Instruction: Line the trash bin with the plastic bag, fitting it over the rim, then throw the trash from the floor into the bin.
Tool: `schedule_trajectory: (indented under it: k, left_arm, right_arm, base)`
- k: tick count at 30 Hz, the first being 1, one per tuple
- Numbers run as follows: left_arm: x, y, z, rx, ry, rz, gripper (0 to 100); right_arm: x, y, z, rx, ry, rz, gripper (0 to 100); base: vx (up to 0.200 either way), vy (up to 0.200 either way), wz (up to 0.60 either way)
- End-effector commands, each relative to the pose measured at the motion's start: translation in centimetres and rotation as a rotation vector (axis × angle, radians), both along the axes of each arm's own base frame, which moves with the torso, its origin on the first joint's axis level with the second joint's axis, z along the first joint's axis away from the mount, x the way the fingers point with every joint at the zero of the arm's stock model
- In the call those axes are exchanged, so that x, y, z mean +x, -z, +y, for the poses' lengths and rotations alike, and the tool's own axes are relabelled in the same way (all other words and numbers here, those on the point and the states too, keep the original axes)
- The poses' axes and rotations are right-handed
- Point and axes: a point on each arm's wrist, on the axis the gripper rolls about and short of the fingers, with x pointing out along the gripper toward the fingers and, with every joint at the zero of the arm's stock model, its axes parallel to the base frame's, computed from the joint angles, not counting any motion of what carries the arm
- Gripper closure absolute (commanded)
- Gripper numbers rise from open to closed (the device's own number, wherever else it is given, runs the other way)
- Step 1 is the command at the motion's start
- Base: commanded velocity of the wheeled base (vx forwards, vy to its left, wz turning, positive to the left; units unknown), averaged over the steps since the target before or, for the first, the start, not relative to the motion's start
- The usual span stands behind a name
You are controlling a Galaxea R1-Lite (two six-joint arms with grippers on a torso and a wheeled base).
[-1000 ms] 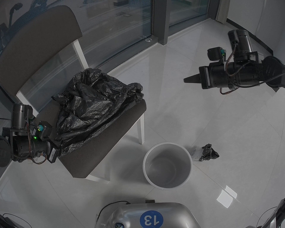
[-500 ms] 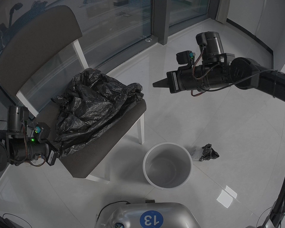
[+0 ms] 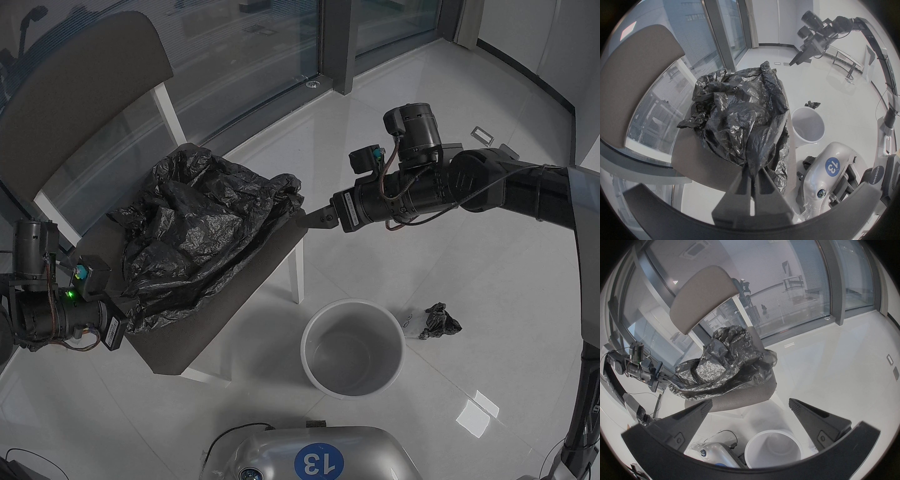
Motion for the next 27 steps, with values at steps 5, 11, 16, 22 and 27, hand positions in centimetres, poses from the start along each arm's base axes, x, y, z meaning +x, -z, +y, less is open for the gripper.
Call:
schedule_trajectory:
  k: [5, 11, 16, 22, 27]
  left_arm:
    - [-1.0, -0.2, -0.2, -0.021, 0.039, -0.012, 100]
    - [-2.1, -0.2, -0.1, -0.048, 0.057, -0.017, 100]
    - [-2.9, -0.1, 0.0, -0.07, 0.083, -0.016, 100]
    - [-3.4, -0.3, 0.0, -0.091, 0.111, -0.024, 100]
    - [-3.7, -0.3, 0.0, -0.106, 0.134, -0.018, 100]
  right_arm:
    - [0.5, 1.0, 0.2, -0.008, 0.003, 0.018, 0]
    - [1.0, 2.2, 0.3, -0.022, 0.009, 0.053, 0]
    - [1.2, 2.6, 0.3, -0.026, 0.012, 0.06, 0]
    - [1.4, 3.0, 0.2, -0.028, 0.015, 0.07, 0]
    - [1.5, 3.3, 0.3, -0.032, 0.015, 0.076, 0]
  base:
    - [0.0, 0.0, 0.0]
    - [0.0, 0.0, 0.0]
    - [0.0, 0.0, 0.0]
    - [0.0, 0.0, 0.0]
    - [0.0, 0.0, 0.0]
